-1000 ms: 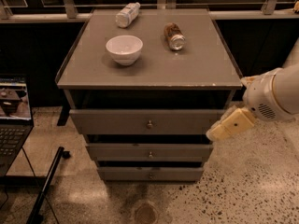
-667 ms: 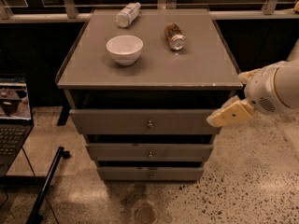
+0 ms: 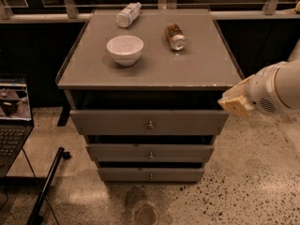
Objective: Open top drawer
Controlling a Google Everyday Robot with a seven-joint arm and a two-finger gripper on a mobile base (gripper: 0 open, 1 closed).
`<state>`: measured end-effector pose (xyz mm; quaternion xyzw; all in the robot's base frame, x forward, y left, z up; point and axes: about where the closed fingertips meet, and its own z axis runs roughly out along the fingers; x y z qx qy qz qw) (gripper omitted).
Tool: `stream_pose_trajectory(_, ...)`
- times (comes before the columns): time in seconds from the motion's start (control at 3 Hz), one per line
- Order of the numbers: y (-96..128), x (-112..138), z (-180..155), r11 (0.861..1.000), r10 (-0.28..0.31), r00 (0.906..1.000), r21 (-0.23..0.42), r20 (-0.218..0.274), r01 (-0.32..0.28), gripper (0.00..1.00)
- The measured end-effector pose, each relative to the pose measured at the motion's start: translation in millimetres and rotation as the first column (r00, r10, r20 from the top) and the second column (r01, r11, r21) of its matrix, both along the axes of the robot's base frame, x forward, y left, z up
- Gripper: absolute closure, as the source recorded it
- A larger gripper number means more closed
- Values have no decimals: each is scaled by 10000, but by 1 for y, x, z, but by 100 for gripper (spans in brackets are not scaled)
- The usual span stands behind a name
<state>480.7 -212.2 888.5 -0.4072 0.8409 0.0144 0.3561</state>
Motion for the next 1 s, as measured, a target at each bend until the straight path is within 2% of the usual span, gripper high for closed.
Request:
stream_pose_trajectory(0.33, 0, 0, 0, 10000, 0, 10000, 0, 0, 0, 87)
stream_pose_trajectory(0.67, 5, 4, -10, 9991, -65, 9997, 420, 237, 55, 100)
stream_pose_trajectory(1.0, 17, 9, -47, 9872, -394, 9981, 1563, 481, 314, 100)
